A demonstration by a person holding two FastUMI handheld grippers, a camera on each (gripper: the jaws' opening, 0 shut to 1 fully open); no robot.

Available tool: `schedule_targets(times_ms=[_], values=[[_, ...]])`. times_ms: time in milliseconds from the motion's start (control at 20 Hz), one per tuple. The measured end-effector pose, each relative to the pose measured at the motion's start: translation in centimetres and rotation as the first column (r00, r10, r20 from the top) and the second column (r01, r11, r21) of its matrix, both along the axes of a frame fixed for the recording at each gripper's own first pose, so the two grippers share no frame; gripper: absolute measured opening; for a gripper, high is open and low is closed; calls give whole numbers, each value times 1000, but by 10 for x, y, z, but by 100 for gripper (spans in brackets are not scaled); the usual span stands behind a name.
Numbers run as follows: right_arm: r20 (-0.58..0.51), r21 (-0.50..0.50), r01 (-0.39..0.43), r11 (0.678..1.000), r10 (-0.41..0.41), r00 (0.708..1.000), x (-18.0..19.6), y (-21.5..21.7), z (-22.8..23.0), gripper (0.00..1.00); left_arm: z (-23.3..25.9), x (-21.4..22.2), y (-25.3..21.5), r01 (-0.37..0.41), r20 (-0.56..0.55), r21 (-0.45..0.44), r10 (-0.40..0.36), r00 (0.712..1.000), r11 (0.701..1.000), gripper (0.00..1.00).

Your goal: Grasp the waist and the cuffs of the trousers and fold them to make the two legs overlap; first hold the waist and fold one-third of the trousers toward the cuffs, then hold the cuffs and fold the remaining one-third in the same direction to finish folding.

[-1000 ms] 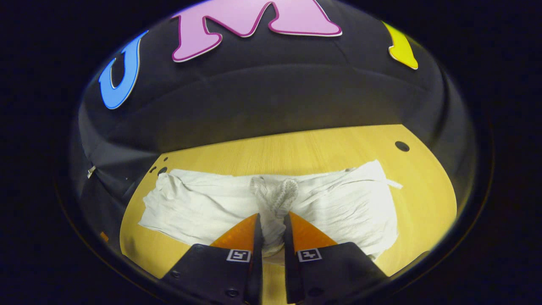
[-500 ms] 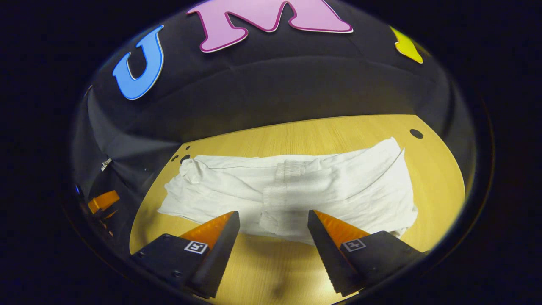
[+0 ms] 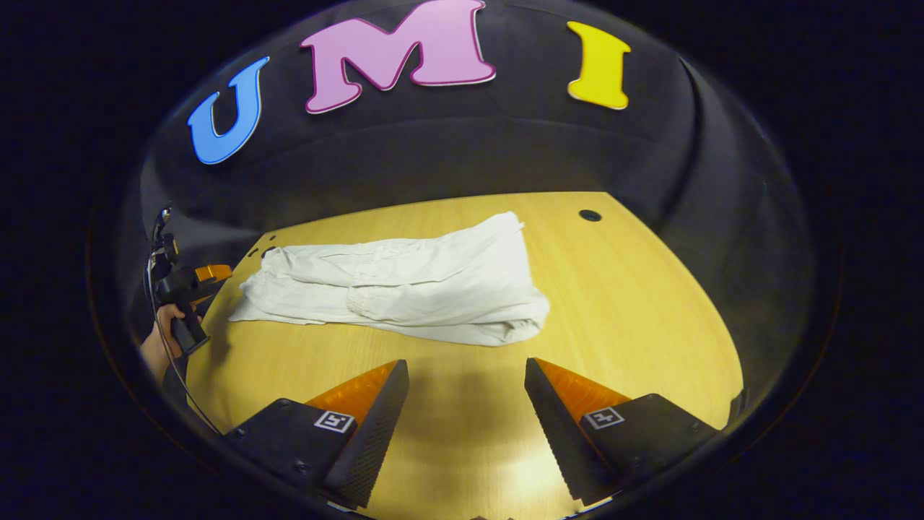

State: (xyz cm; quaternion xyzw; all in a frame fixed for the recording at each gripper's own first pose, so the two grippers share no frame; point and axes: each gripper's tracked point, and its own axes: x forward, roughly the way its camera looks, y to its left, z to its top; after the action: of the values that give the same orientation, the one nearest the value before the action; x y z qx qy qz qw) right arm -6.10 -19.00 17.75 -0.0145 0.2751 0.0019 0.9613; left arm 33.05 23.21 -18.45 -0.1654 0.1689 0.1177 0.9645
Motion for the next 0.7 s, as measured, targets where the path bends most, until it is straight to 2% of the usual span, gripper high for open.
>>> schedule_targets(times_ms=[250,400,500,600,700], values=[[-23,27,104,994,-103,994,-65,-33,12,99,-30,30,-5,16,-86,121,-6,996,993,95],[19,51,149,988,-150,989,-92,-33,27,99,-37,39,-7,33,-116,170,-13,993,985,96],[26,67,151,986,-153,988,-100,-30,29,99,-44,41,-13,54,-134,160,-33,990,986,96],[29,90,168,982,-171,985,-102,-33,30,99,-58,41,-13,49,-182,150,-21,983,987,95],[33,118,191,974,-196,980,-103,-36,31,99,-59,43,-13,32,-170,143,-8,985,989,98]])
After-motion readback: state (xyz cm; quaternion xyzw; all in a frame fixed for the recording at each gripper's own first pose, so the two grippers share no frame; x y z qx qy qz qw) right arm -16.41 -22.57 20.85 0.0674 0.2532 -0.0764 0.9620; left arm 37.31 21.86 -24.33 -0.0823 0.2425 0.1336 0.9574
